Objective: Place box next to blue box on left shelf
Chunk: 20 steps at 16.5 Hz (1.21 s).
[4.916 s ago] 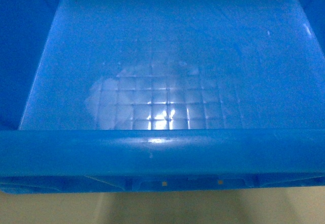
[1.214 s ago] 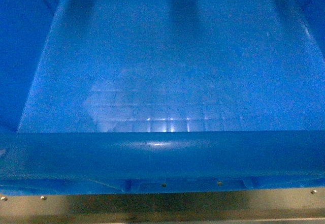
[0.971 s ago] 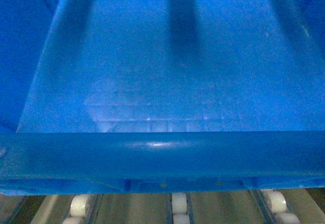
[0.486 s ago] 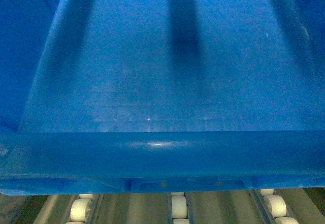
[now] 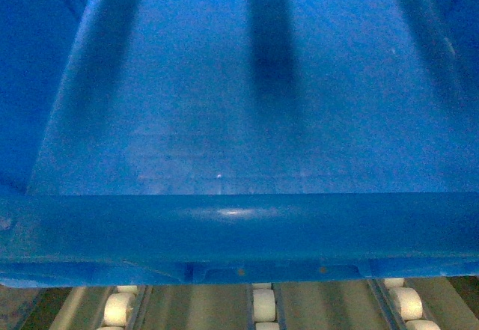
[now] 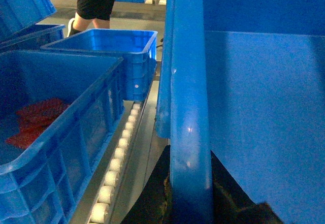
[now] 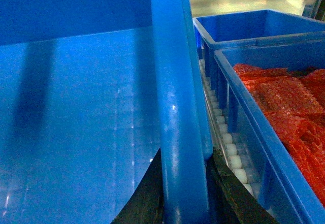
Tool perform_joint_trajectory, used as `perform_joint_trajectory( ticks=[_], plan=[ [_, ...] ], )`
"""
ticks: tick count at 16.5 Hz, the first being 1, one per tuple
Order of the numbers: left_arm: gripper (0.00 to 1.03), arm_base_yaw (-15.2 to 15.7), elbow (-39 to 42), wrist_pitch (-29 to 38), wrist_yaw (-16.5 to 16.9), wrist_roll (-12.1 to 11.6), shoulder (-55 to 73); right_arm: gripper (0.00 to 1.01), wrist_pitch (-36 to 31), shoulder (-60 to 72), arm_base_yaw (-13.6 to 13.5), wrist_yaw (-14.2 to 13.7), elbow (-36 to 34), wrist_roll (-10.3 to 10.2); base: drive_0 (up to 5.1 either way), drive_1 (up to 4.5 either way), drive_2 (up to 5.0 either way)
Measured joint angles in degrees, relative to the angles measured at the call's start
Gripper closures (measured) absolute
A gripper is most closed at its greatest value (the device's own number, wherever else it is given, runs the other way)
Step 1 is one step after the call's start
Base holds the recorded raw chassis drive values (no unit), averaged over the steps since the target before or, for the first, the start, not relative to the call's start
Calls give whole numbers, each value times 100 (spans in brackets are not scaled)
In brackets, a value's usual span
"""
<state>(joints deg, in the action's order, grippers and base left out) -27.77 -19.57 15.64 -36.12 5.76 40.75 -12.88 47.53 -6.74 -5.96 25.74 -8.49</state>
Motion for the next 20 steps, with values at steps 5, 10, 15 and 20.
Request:
perform_joint_trajectory(
  ticks=[5,10,15,20],
  plan=[
    [93,0,0,0,0,0,0,86,0,0,0,0,0,0,0,0,0],
    [93,0,0,0,0,0,0,86,0,0,0,0,0,0,0,0,0],
    [93,0,0,0,0,0,0,86,0,0,0,0,0,0,0,0,0],
    [93,0,0,0,0,0,0,86,0,0,0,0,0,0,0,0,0]
  ],
)
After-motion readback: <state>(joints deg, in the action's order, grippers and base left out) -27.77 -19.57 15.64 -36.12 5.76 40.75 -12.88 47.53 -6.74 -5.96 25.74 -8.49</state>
